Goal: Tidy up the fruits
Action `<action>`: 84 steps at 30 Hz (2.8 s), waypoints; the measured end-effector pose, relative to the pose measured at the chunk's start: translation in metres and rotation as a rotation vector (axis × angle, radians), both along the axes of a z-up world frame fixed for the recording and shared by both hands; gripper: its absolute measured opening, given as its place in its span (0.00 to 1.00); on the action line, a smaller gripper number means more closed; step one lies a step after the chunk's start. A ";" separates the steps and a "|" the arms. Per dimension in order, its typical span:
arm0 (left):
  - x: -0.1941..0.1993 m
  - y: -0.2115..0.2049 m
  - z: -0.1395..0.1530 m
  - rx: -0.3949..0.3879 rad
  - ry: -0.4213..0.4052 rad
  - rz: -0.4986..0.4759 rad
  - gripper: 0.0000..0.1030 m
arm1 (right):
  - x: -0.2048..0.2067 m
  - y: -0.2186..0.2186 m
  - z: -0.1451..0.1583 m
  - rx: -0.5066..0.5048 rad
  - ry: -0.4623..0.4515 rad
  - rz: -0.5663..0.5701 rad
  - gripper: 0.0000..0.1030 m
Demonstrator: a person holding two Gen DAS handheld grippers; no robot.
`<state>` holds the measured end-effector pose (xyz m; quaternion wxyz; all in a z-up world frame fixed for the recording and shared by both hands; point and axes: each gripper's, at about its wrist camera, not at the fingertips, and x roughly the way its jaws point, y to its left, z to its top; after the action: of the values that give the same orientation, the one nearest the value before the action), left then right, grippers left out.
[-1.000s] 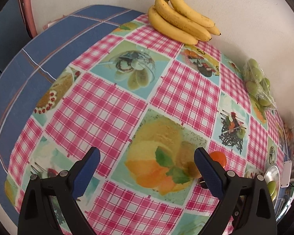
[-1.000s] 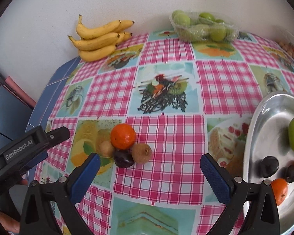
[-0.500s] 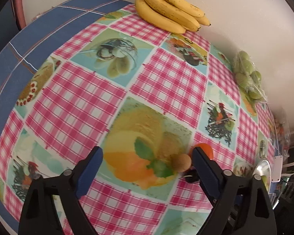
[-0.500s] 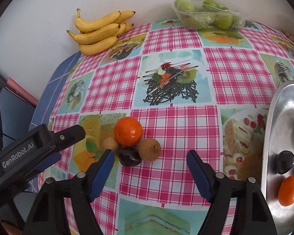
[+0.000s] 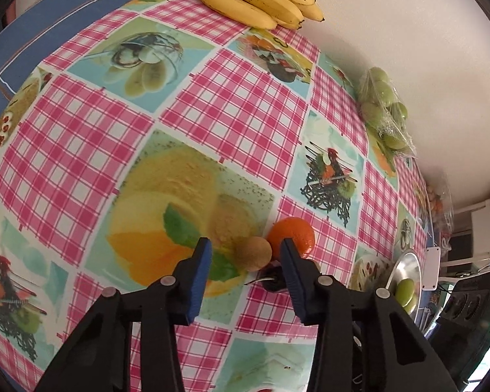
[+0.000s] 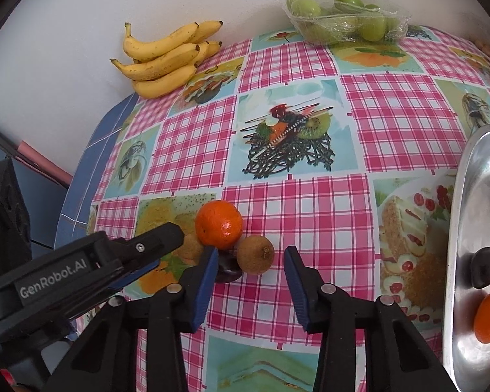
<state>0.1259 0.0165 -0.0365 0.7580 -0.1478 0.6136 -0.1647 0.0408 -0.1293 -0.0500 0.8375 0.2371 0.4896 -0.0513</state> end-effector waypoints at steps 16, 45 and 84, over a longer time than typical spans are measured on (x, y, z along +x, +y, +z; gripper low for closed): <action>0.001 0.000 -0.003 -0.017 0.018 0.011 0.29 | -0.001 -0.002 -0.003 0.048 -0.012 -0.042 0.38; 0.002 -0.007 -0.010 -0.035 0.050 0.012 0.24 | -0.005 -0.011 -0.007 0.101 -0.007 -0.062 0.28; -0.009 0.026 0.029 -0.081 -0.050 0.125 0.24 | -0.031 -0.025 0.030 0.027 0.010 -0.095 0.26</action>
<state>0.1168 0.0425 -0.0076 0.7752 -0.2121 0.5770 -0.1454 0.0097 -0.1546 -0.0200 0.8284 0.2708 0.4828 -0.0855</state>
